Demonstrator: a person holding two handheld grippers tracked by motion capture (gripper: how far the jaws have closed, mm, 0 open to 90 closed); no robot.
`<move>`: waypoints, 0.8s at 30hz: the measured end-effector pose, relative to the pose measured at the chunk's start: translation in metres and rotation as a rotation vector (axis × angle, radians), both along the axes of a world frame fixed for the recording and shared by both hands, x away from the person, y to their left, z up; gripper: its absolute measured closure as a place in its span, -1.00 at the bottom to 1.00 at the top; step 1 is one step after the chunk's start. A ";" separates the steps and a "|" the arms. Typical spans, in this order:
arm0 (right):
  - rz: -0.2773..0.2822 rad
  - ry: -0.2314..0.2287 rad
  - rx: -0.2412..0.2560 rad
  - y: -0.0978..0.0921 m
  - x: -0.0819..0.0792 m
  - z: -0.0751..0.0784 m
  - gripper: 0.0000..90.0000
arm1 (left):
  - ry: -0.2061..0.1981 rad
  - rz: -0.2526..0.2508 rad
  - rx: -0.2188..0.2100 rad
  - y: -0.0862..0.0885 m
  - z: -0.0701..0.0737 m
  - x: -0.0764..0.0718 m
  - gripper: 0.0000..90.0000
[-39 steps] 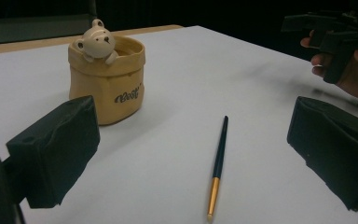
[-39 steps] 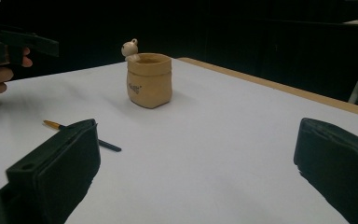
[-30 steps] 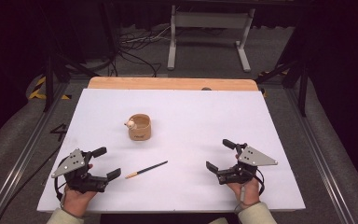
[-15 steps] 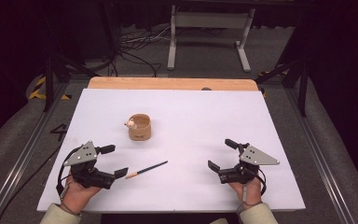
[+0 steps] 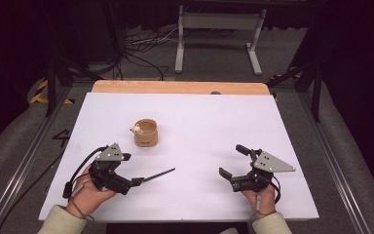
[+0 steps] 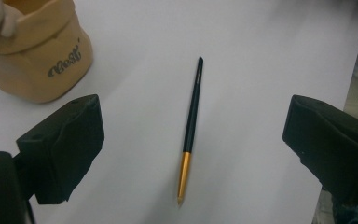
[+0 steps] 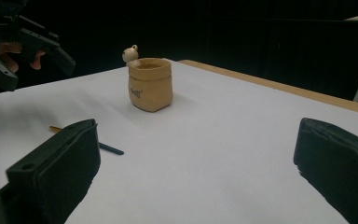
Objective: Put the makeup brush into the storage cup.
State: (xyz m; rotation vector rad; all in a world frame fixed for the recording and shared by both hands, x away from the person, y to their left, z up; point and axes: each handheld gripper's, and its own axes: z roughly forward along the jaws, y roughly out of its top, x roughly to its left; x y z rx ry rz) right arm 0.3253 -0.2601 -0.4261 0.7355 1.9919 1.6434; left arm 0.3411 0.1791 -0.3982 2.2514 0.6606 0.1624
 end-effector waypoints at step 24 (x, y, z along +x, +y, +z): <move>0.011 0.028 0.029 -0.007 -0.001 -0.003 -0.98 | 0.103 -0.053 0.313 -0.039 0.014 0.019 -0.79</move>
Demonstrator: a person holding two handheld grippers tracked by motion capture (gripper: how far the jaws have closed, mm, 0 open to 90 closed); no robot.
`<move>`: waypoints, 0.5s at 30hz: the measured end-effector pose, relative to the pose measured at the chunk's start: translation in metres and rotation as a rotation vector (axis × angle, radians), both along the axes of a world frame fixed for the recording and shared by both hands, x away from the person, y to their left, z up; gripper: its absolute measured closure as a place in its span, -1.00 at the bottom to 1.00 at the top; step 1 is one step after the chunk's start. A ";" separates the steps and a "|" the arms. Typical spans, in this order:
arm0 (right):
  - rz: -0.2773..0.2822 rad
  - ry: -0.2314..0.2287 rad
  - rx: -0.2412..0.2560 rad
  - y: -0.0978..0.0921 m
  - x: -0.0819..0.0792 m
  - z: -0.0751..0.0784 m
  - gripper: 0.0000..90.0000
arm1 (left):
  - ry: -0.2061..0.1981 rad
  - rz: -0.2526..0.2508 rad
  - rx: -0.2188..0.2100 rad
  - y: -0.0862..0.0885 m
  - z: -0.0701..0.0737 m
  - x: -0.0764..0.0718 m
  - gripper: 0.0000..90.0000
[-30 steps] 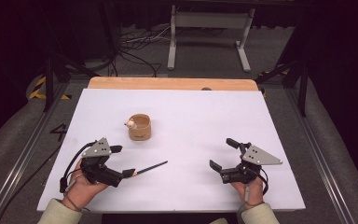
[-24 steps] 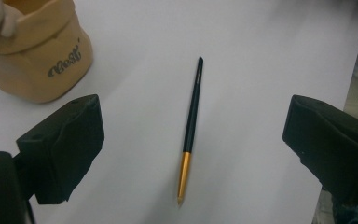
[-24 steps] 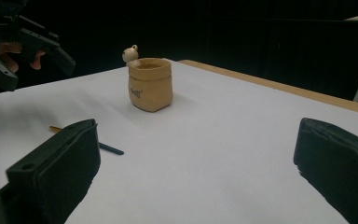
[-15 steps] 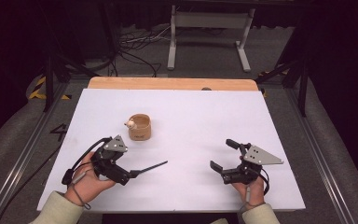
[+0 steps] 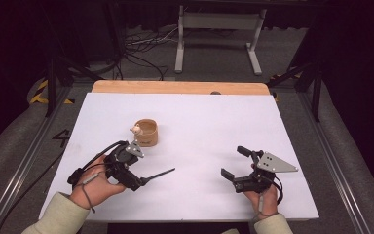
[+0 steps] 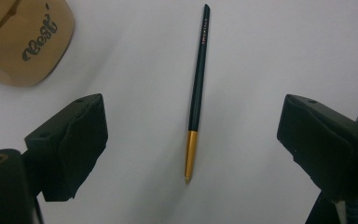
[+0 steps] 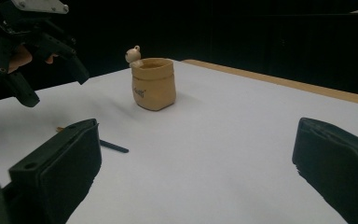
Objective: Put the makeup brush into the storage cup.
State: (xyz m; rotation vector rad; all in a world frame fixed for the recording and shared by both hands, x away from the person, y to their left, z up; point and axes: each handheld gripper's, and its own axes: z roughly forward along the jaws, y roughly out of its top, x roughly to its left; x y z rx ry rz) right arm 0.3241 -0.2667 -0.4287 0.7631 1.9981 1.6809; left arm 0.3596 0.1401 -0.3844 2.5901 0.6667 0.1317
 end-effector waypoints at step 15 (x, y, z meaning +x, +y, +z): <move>0.004 -0.007 0.000 -0.001 -0.002 0.001 -0.94 | 0.035 -0.015 0.057 -0.014 -0.004 0.006 -0.49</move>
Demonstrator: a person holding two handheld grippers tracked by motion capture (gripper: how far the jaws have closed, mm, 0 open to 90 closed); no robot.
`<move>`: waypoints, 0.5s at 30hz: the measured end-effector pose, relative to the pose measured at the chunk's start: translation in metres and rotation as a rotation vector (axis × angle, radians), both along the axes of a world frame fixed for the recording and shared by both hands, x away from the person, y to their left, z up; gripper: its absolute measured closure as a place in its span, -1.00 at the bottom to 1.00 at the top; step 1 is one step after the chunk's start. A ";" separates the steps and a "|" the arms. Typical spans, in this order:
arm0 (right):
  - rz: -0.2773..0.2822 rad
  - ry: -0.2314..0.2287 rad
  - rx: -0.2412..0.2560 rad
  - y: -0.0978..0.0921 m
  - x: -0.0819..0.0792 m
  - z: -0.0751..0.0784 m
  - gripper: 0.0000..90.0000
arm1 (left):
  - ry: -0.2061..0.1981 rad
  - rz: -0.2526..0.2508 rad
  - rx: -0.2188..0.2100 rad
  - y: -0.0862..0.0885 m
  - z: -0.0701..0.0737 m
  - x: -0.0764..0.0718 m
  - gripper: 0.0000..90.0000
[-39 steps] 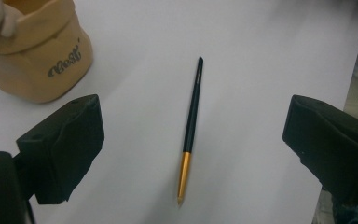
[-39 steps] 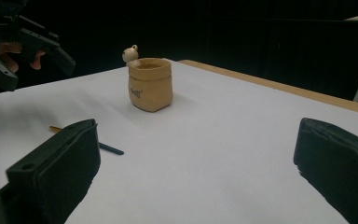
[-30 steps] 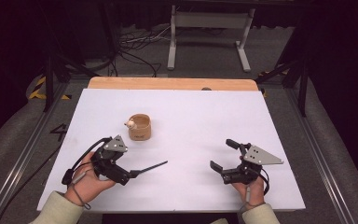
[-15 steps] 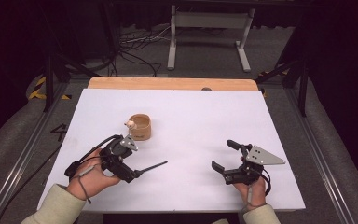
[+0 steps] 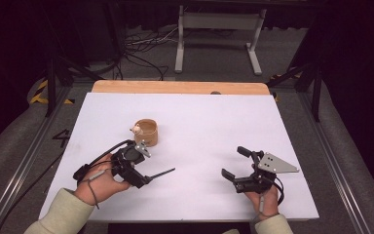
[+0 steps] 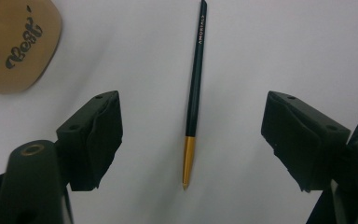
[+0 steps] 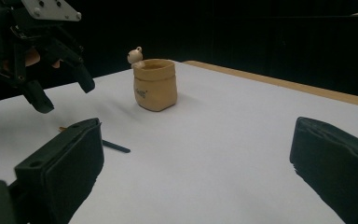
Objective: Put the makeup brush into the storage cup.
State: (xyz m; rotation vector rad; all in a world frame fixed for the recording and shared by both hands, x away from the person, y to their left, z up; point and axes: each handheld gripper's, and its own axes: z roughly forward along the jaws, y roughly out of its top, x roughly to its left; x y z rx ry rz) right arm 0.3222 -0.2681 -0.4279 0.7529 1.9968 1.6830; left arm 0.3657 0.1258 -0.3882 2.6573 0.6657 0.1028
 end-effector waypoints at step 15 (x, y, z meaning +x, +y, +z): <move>0.004 0.005 -0.004 -0.002 -0.001 0.000 -0.90 | 0.075 -0.023 0.037 -0.010 -0.020 0.008 -0.01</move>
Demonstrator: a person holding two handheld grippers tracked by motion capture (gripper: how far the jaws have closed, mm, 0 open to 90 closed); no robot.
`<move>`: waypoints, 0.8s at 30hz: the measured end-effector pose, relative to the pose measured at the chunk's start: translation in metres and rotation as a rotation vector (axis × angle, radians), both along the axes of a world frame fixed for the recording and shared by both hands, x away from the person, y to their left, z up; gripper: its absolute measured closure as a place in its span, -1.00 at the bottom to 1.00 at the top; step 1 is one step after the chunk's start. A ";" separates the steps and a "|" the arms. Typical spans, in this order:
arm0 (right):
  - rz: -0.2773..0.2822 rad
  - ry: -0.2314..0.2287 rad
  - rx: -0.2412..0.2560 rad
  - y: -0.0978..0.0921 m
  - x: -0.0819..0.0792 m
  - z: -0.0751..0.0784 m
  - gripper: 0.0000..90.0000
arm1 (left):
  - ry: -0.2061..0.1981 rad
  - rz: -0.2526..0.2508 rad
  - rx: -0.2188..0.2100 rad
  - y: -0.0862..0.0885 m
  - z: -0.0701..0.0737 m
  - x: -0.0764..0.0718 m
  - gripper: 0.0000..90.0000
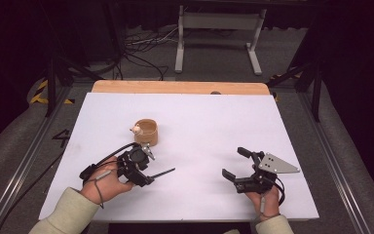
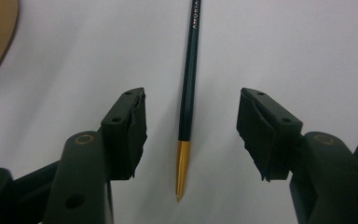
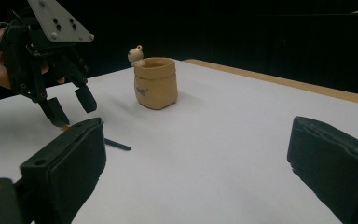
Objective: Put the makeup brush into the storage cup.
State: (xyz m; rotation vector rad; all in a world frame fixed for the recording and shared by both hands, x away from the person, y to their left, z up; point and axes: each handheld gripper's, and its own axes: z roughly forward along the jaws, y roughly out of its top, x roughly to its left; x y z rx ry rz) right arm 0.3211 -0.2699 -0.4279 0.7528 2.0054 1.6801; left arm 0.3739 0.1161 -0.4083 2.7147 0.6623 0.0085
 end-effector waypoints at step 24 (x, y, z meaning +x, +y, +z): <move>0.012 0.002 -0.015 0.003 -0.001 0.001 -0.88 | 0.040 -0.032 0.062 -0.008 -0.018 0.006 0.55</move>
